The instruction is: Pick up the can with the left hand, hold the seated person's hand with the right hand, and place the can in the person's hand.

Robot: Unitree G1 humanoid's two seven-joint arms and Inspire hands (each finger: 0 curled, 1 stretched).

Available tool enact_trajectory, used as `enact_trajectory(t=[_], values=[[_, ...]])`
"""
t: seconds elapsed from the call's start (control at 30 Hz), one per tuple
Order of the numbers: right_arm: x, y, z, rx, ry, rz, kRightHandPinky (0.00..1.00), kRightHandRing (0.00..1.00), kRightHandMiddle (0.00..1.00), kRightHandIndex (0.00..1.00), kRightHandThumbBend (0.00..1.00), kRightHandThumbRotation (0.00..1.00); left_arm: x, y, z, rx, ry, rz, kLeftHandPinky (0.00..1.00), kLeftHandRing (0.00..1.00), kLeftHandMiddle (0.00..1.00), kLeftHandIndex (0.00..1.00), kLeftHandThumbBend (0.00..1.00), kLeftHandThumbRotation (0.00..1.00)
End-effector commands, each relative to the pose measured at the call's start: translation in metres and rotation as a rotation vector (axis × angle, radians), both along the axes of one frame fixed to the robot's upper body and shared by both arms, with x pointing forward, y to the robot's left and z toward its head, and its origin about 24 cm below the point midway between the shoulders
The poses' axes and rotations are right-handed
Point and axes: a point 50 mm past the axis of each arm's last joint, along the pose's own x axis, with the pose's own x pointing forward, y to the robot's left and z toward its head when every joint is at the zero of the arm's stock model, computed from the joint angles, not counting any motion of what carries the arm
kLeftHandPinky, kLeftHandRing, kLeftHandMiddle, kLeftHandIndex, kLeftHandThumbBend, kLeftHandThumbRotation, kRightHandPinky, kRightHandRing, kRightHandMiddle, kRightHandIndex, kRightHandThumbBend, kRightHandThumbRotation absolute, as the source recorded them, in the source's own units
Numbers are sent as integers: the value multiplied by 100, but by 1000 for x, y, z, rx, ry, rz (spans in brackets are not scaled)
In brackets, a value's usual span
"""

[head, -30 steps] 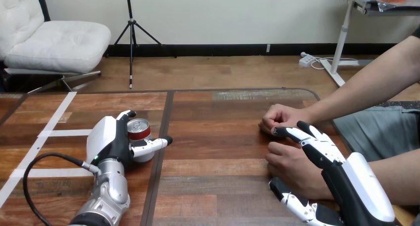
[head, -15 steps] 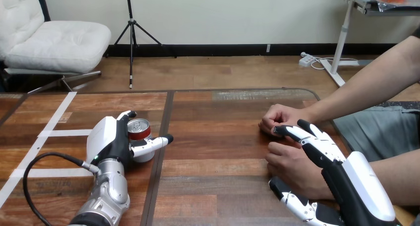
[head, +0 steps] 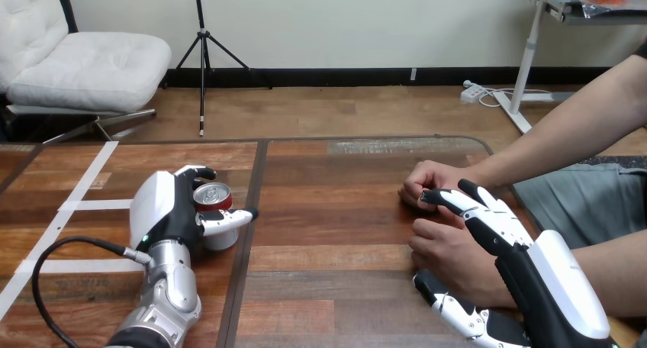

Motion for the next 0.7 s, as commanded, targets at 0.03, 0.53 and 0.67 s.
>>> enact_trajectory(t=[0.03, 0.53, 0.67], values=[[3, 1, 14, -4, -75, 3, 100, 98, 89, 86, 47, 56, 14, -9, 21, -30, -120, 1, 51, 53, 56, 61, 71, 1], [3, 0, 14, 5, -80, -1, 100, 98, 89, 86, 47, 56, 14, -11, 21, -40, -134, 2, 47, 46, 49, 55, 65, 0], [3, 0, 14, 3, -81, -3, 100, 98, 89, 86, 47, 56, 14, -11, 21, -40, -129, 3, 46, 46, 49, 54, 65, 0]])
